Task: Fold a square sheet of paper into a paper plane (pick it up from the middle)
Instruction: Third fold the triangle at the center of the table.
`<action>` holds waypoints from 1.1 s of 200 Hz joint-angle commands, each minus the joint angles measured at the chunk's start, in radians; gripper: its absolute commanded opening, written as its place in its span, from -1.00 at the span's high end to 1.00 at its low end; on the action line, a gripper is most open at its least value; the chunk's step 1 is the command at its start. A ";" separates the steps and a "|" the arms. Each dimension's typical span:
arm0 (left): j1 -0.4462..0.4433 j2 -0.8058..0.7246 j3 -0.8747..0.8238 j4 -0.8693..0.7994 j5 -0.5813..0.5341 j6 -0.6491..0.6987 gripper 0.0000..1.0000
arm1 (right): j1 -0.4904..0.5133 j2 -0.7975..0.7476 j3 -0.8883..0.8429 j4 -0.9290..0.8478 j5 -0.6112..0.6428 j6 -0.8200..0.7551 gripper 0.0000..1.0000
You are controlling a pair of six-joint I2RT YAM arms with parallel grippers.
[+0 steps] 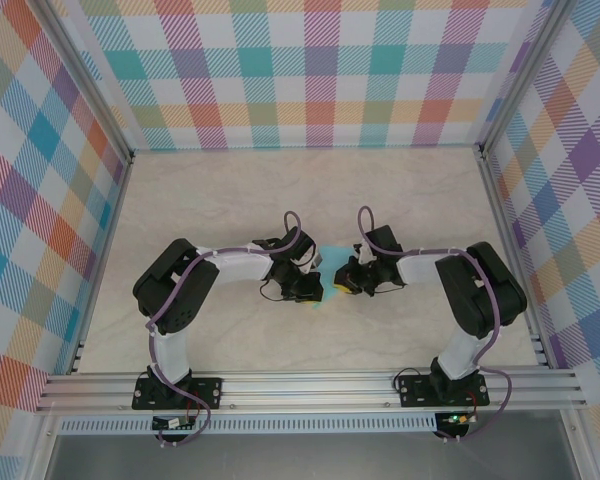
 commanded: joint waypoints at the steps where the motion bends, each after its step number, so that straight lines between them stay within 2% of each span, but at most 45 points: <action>1: 0.007 0.062 -0.050 -0.089 -0.115 0.024 0.80 | -0.043 0.014 -0.028 0.028 0.043 -0.028 0.81; 70: 0.007 0.063 -0.051 -0.083 -0.102 0.021 0.81 | -0.122 0.014 -0.044 0.049 0.039 -0.049 0.81; 121: 0.008 0.057 -0.053 -0.083 -0.098 0.023 0.80 | -0.139 -0.070 -0.027 0.016 0.032 -0.046 0.79; 173: 0.008 0.048 -0.046 -0.076 -0.084 0.019 0.79 | -0.101 -0.130 -0.025 -0.006 -0.027 -0.039 0.76; 220: 0.007 0.047 -0.031 -0.081 -0.077 0.020 0.78 | -0.020 -0.049 -0.005 -0.007 0.000 -0.031 0.78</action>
